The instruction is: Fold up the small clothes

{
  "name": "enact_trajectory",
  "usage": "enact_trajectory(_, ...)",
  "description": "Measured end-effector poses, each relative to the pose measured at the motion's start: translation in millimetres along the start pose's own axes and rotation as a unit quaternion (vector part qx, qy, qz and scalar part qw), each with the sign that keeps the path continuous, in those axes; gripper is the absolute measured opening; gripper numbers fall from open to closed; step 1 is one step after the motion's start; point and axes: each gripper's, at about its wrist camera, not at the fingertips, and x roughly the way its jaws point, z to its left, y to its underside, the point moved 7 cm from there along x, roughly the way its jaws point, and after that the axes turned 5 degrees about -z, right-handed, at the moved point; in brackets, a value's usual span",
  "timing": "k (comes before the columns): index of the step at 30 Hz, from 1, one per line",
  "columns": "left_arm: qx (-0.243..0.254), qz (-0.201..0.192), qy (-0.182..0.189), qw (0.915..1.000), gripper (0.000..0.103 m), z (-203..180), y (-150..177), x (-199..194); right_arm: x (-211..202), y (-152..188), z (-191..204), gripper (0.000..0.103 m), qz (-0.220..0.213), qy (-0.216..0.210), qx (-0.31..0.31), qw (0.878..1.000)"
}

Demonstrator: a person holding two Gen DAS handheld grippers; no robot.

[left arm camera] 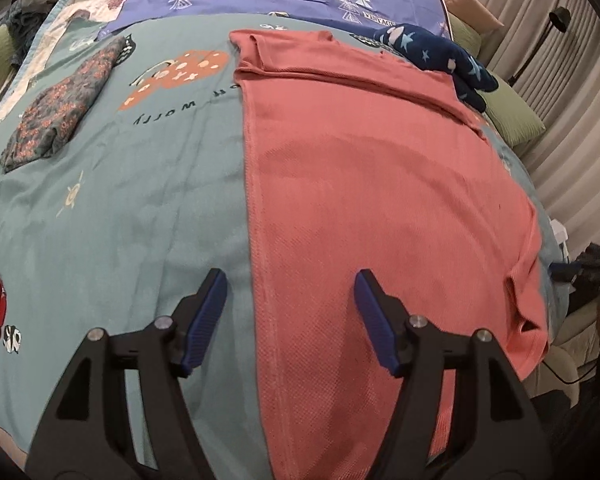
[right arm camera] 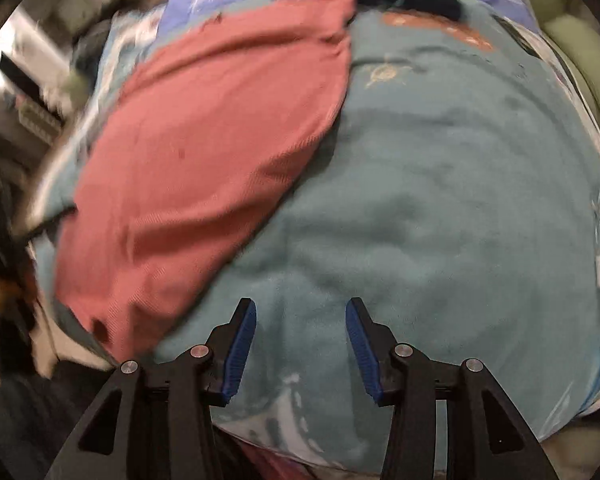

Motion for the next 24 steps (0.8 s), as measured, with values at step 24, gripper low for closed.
enact_trajectory(24, -0.003, -0.017, 0.008, 0.9998, 0.071, -15, 16, -14, 7, 53, 16, 0.052, -0.038, 0.135, 0.055, 0.989)
